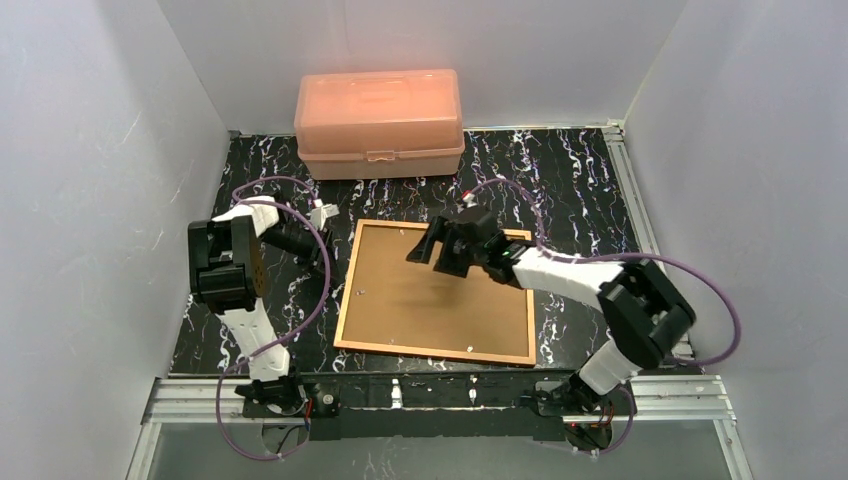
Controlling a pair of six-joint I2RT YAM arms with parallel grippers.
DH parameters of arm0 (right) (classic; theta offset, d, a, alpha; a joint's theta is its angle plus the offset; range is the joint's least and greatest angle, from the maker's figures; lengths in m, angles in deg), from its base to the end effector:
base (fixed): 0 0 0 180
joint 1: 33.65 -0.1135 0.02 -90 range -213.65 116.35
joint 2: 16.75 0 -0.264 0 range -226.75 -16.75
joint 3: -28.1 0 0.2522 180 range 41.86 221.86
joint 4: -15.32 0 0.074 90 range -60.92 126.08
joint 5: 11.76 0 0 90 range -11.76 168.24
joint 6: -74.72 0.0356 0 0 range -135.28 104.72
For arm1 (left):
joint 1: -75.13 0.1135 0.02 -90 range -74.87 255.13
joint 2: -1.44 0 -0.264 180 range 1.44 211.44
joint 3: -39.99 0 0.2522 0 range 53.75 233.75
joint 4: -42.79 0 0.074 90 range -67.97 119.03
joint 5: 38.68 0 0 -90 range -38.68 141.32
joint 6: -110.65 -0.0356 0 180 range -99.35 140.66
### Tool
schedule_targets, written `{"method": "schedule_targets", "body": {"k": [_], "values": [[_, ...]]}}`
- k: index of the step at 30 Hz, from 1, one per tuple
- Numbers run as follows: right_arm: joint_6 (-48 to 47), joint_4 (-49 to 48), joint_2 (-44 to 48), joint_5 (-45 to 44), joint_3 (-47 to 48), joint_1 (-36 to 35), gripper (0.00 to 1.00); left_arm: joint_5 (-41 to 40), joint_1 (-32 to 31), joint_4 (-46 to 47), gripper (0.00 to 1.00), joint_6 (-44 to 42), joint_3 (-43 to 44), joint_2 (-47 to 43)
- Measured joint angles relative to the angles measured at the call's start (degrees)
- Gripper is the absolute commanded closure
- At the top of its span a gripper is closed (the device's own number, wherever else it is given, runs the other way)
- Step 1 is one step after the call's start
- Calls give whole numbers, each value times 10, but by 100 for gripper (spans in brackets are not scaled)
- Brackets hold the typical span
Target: Put the photo into the frame
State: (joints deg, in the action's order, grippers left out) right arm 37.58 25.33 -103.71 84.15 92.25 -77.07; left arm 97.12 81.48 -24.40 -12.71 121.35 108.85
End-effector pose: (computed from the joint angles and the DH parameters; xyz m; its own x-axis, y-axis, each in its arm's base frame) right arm 0.2375 0.2298 0.2201 -0.8328 0.3036 -0.4629 -0.1369 0.6973 0.7036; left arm 0.3208 0.0100 0.1560 -0.8933 0.2863 -0.3464 0.4476 0.6357 -0.6289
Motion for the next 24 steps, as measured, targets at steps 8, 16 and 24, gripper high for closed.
{"method": "schedule_targets", "body": {"k": [8, 16, 24], "values": [[125, -120, -154, -1, 47, -104, 11, 0, -5, 38, 78, 46, 0, 13], [187, -184, -194, 4, 72, -124, 12, 1, -9, 52, 76, 53, 0, 21], [210, -220, -234, 9, 92, -134, 13, 4, -16, 48, 73, 39, 0, 24]]}}
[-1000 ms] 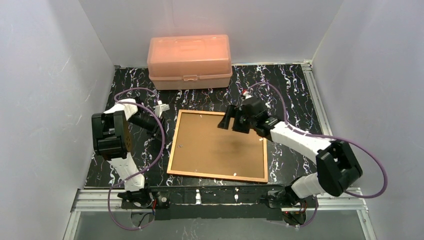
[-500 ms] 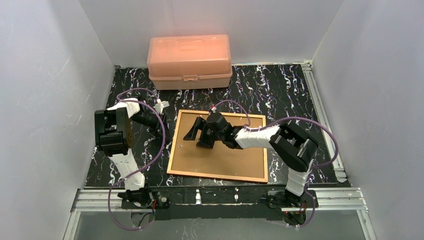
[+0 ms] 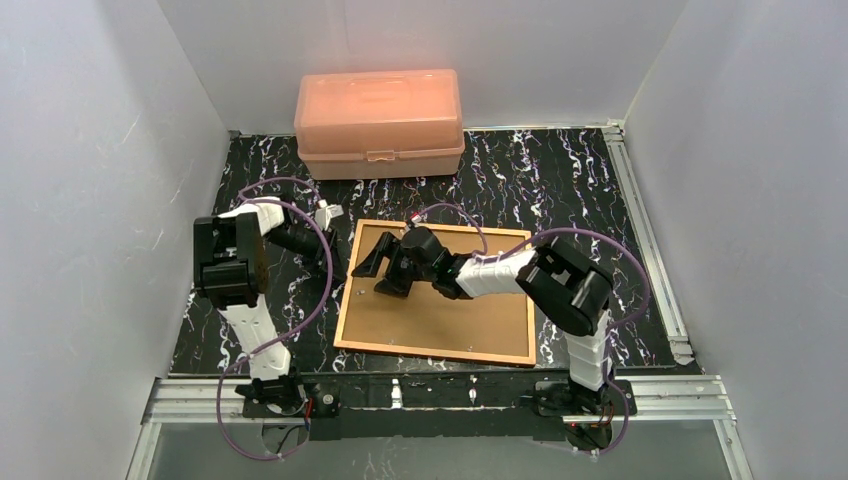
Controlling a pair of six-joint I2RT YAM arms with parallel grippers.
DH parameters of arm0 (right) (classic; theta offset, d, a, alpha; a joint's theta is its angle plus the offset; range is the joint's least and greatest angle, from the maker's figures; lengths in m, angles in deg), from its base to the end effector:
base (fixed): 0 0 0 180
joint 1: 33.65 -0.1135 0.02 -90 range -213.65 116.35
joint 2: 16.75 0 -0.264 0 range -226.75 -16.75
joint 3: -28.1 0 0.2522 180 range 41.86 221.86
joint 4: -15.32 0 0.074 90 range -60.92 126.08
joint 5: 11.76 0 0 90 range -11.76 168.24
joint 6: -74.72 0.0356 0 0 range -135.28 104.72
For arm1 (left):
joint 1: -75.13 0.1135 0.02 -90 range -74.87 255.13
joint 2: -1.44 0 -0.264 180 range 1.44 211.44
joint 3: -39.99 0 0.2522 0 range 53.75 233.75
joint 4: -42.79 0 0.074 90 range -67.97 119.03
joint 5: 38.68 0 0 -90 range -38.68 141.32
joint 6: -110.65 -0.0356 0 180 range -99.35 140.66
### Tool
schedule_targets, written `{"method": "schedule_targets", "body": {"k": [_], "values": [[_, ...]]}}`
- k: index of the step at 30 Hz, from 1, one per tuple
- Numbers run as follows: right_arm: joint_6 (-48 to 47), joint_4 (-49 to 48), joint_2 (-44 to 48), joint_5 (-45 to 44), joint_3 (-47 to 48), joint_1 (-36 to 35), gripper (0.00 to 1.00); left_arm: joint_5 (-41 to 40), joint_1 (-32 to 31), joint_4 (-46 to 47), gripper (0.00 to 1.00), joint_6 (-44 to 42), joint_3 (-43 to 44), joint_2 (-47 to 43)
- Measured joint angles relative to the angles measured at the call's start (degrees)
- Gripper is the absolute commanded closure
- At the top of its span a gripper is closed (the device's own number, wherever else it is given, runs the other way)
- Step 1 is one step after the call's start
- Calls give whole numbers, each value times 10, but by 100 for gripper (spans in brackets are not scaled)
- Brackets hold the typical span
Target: Put the photo into the frame
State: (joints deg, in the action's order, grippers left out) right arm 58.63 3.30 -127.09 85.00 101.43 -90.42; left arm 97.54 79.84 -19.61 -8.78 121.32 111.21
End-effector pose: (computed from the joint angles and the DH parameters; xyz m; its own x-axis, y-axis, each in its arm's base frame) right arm 0.2224 0.3471 0.1630 -0.9185 0.3392 -0.2034 -0.0240 0.4656 0.8847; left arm 0.3306 0.0014 0.1432 -0.9010 0.2669 -0.3420 0.4310 0.6402 -0.6360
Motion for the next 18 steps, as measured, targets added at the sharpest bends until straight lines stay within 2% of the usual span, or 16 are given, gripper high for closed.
{"method": "schedule_targets", "body": {"k": [7, 18], "values": [[5, -1, -41, 7, 33, -13, 14, 1, -4, -4, 73, -6, 0, 26], [4, 9, -50, 9, 61, -22, 15, -1, -11, -11, 75, -6, 0, 32]]}}
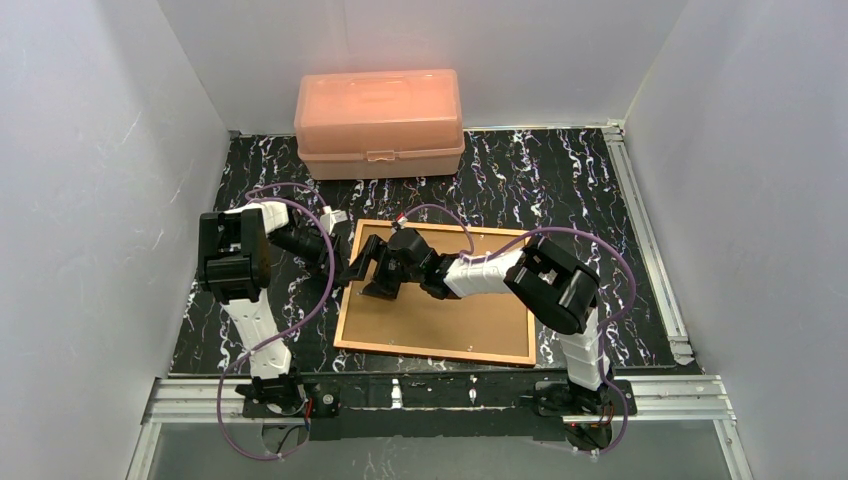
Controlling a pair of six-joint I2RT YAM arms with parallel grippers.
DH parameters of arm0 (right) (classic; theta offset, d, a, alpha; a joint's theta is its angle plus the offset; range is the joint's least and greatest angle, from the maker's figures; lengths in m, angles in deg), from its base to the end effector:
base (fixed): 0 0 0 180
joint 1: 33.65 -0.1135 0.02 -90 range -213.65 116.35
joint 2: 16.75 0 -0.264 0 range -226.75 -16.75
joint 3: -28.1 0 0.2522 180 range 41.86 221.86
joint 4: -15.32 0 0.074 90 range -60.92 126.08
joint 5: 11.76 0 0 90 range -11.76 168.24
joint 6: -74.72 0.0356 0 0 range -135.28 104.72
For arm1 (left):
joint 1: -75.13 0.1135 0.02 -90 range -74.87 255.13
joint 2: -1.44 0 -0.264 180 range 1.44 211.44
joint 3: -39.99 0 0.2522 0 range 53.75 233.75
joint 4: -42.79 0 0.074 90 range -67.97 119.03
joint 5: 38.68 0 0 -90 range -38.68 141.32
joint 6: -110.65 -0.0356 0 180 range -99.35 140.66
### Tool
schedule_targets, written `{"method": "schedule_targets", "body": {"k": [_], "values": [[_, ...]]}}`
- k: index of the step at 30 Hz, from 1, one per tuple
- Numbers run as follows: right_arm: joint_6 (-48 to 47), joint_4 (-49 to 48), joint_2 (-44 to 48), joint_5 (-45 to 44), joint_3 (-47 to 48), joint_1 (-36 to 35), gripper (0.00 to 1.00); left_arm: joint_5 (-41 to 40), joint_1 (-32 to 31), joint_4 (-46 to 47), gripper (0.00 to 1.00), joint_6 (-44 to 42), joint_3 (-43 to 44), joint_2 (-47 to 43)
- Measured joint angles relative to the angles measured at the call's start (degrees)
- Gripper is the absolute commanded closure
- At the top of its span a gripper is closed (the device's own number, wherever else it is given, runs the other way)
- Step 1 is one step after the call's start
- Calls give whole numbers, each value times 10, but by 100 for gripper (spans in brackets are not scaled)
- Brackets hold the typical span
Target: Put the photo into the frame
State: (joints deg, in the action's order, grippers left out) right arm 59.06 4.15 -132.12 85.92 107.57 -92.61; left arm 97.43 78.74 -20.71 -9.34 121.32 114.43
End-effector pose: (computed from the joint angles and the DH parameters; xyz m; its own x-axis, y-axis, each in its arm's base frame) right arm 0.2211 0.3766 0.1584 -0.9361 0.2951 -0.1913 -0.0384 0.4550 0.8897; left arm 0.3299 -0.0049 0.1259 -0.9150 0.2895 -0.2809 0.4030 0.6271 -0.6666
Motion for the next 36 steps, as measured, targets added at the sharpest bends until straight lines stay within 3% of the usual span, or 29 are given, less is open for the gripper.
{"method": "schedule_targets", "body": {"k": [36], "values": [[9, 20, -1, 11, -2, -11, 14, 2, -1, -4, 82, -5, 0, 0]]}}
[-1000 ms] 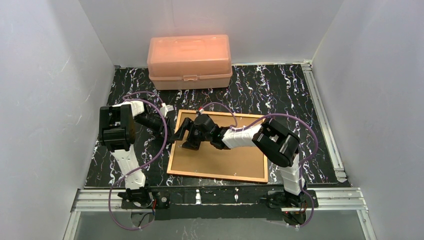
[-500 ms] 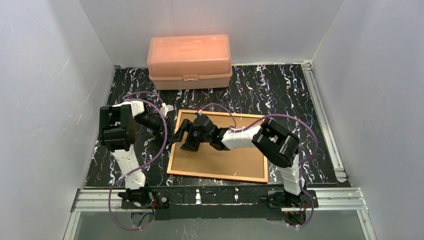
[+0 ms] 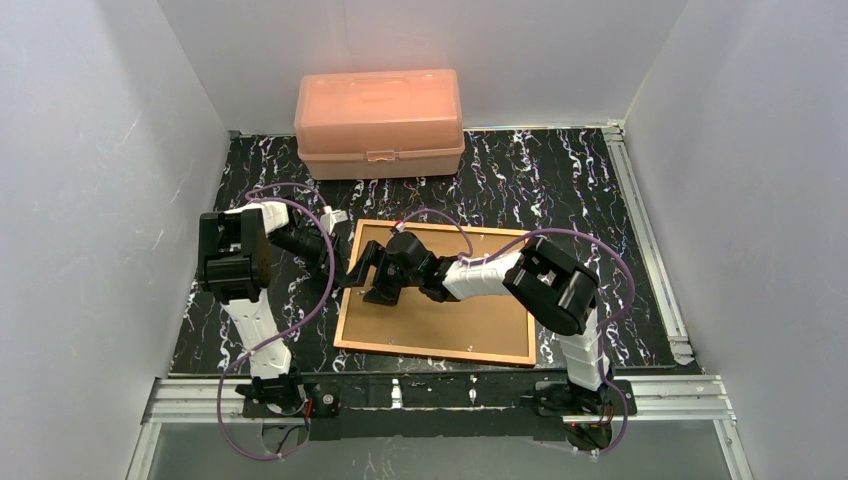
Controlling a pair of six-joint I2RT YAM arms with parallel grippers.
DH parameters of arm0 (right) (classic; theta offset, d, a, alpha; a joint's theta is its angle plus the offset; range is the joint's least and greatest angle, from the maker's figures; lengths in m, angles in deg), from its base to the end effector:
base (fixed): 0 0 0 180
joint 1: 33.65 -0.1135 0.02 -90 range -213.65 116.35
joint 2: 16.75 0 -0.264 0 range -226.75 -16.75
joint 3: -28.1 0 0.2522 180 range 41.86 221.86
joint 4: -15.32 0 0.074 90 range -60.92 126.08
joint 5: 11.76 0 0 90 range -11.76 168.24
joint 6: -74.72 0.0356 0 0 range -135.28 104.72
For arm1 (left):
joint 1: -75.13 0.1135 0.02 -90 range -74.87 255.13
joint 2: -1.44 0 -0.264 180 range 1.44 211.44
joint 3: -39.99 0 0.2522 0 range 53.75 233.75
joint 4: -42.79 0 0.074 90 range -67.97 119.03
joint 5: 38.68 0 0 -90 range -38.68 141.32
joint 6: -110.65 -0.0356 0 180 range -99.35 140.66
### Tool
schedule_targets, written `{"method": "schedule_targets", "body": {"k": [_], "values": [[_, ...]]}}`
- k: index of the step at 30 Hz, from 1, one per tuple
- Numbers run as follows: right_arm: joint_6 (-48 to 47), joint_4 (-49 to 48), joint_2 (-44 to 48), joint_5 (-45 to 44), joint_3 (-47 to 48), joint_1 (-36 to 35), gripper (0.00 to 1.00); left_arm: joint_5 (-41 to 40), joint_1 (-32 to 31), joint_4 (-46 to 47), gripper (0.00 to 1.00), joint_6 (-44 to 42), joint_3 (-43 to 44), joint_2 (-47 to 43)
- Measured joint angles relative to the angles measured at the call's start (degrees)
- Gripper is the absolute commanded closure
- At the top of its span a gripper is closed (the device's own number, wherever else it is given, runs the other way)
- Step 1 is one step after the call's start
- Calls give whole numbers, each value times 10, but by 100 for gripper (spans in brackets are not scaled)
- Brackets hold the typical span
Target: Put the photo into the frame
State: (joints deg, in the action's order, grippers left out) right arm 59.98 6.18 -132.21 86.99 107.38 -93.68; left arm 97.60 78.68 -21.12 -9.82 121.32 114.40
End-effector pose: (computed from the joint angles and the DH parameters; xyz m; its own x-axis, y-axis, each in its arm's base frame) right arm 0.2123 0.3789 0.1533 -0.9513 0.2638 -0.1597 -0.0154 0.4766 0.8790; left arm 0.3292 -0.0054 0.1262 -0.9132 0.2945 -0.2816 0.4068 0.6221 -0.6690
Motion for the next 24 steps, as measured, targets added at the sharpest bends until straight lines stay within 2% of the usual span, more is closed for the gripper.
{"method": "schedule_targets", "body": {"k": [24], "values": [[-17, 11, -11, -9, 15, -1, 15, 0, -1, -2, 83, -7, 0, -1]]}}
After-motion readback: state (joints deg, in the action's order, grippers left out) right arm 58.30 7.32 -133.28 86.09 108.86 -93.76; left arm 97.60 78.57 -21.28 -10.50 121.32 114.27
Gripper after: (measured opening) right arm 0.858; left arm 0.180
